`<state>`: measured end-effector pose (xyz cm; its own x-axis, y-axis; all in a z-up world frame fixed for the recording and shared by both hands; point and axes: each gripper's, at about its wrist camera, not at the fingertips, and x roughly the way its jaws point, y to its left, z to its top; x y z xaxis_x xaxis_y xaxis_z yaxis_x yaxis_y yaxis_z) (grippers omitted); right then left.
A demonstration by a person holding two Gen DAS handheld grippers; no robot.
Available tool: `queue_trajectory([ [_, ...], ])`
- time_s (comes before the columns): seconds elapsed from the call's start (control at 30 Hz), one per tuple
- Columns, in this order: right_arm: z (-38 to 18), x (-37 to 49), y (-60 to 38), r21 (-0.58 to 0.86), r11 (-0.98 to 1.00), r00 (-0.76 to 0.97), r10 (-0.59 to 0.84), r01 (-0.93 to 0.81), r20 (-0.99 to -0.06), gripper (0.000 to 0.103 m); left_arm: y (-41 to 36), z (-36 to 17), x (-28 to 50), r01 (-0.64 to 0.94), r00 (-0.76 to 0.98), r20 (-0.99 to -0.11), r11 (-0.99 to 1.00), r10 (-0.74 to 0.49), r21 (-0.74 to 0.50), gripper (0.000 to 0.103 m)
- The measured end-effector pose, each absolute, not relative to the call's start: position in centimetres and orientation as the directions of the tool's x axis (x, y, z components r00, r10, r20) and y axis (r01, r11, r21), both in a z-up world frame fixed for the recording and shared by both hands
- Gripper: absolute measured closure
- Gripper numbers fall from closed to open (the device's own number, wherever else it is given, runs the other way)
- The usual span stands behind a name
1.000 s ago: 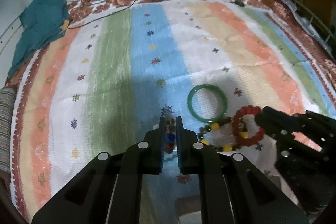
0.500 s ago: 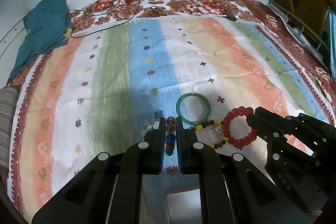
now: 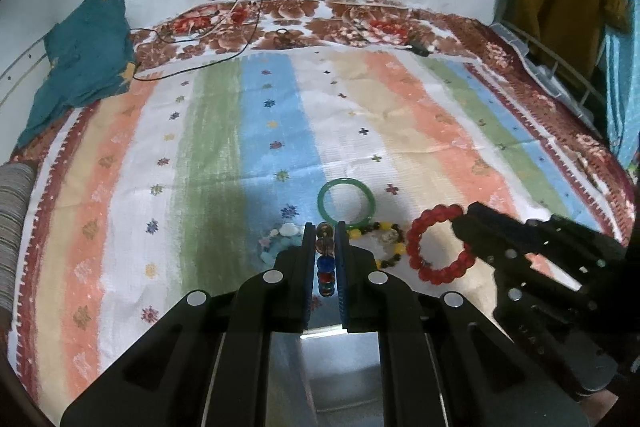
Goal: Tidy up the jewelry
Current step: 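Lift both held bracelets and carry them back over the silver tin, then open both grippers to drop the bracelets into the silver tin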
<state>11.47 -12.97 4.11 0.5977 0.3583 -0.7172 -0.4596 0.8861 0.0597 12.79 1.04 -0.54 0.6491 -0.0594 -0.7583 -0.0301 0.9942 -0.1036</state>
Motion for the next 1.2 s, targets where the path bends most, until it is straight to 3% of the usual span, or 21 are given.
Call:
queue_trajectory([
  [0.47,4.9,7.8,-13.6,0.051,0.869,0.598,0.380,-0.492,-0.706,0.089,0.6,0.6,9.0,-0.022,0.655,-0.750,0.989,-0.096,-0.146,0.094],
  [0.97,4.5,5.9,-14.6,0.135,0.839,0.508,0.438,-0.527,-0.742,0.089,-1.3,0.6,5.4,0.019,0.635,-0.761,0.987,-0.136,-0.161,0.093],
  [1.0,4.5,5.9,-14.8,0.140,0.842,0.508,0.437,-0.520,-0.743,0.087,-1.1,0.6,5.4,0.006,0.635,-0.762,0.987,-0.129,-0.161,0.087],
  [1.03,4.5,6.0,-15.0,0.137,0.848,0.514,0.430,-0.511,-0.742,0.076,-0.9,0.6,5.4,-0.005,0.634,-0.763,0.986,-0.125,-0.165,0.076],
  [1.07,4.8,6.0,-15.3,0.131,0.857,0.533,0.422,-0.498,-0.733,0.058,-0.7,0.6,5.4,-0.013,0.633,-0.764,0.985,-0.126,-0.173,0.074],
  [1.1,5.1,6.0,-15.5,0.126,0.864,0.547,0.415,-0.488,-0.727,0.054,-0.3,0.6,5.5,-0.026,0.632,-0.765,0.984,-0.121,-0.178,0.073],
  [1.2,5.3,6.5,-16.2,0.109,0.882,0.569,0.386,-0.459,-0.726,0.053,0.8,0.4,5.9,-0.074,0.625,-0.775,0.981,-0.095,-0.180,0.071],
])
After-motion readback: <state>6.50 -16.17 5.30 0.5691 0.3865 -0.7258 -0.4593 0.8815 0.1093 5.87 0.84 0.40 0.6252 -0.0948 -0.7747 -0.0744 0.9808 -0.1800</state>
